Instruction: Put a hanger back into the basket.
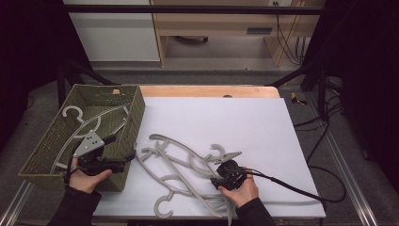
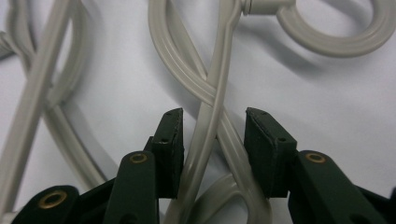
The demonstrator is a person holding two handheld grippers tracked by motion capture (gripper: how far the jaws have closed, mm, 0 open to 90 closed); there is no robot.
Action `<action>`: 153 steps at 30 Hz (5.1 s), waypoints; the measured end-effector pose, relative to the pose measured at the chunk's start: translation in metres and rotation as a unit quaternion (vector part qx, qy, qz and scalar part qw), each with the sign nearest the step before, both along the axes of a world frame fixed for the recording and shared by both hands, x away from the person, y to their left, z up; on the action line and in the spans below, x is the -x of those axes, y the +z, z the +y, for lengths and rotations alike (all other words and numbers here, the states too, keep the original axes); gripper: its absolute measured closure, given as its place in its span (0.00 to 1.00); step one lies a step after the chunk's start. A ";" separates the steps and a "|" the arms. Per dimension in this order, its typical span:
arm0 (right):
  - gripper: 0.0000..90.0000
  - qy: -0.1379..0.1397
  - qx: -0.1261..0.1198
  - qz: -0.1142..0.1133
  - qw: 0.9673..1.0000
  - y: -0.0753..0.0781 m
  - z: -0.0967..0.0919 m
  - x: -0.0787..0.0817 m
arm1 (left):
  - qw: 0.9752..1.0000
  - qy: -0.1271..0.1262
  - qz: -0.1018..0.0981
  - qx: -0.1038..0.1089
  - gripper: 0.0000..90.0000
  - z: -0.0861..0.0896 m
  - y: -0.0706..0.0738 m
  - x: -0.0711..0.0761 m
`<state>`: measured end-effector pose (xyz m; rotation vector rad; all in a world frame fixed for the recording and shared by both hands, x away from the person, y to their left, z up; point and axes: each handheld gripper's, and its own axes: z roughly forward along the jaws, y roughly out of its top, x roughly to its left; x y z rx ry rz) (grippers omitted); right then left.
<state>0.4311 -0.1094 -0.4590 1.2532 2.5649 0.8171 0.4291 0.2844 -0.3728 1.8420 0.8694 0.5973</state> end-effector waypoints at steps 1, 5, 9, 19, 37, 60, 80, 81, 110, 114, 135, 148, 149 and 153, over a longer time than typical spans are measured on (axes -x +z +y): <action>0.65 0.007 0.007 0.000 1.000 -0.002 0.000 -0.001 | 1.000 0.000 0.000 0.000 0.07 0.000 0.000 0.000; 0.72 0.010 0.008 -0.003 1.000 0.000 -0.002 -0.002 | 1.000 0.000 0.001 0.000 0.08 0.000 -0.001 0.000; 0.72 0.017 0.007 0.001 1.000 0.000 -0.003 -0.005 | 1.000 0.000 0.002 0.000 0.08 0.000 -0.001 -0.001; 0.74 0.021 -0.033 0.022 0.999 0.006 -0.013 -0.008 | 1.000 -0.001 0.004 0.002 0.08 0.000 -0.001 -0.001; 0.89 -0.008 -0.026 0.010 1.000 0.015 -0.033 -0.021 | 1.000 -0.005 0.006 -0.003 0.08 -0.003 -0.003 -0.001; 0.88 -0.001 -0.029 0.027 0.999 0.001 -0.030 -0.039 | 1.000 -0.015 0.009 -0.012 0.08 -0.008 -0.004 -0.001; 0.91 0.031 -0.049 -0.039 0.998 0.044 -0.050 -0.031 | 0.999 -0.031 0.002 -0.015 0.09 -0.017 0.007 0.004; 0.91 0.033 -0.052 -0.038 0.997 0.049 -0.050 -0.029 | 0.999 -0.035 0.001 -0.015 0.09 -0.019 0.009 0.005; 0.91 0.201 -0.049 -0.074 0.976 0.067 -0.031 -0.001 | 0.962 -0.187 0.096 -0.173 0.46 -0.104 -0.015 -0.015; 0.91 0.211 -0.050 -0.070 0.974 0.066 -0.029 0.000 | 0.955 -0.198 0.097 -0.197 0.57 -0.109 -0.023 -0.017; 0.89 0.228 -0.058 -0.058 0.970 0.061 -0.024 -0.002 | 0.938 -0.220 0.086 -0.255 0.84 -0.115 -0.029 -0.007; 0.75 0.177 -0.076 -0.091 0.977 0.068 -0.034 -0.006 | 0.942 -0.241 0.074 -0.224 0.90 -0.114 -0.013 0.013; 0.74 0.176 -0.076 -0.091 0.977 0.069 -0.035 -0.005 | 0.942 -0.240 0.072 -0.224 0.91 -0.115 -0.012 0.014; 0.66 0.162 -0.090 -0.103 0.977 0.072 -0.041 -0.006 | 0.948 -0.224 0.076 -0.214 0.91 -0.113 -0.010 0.015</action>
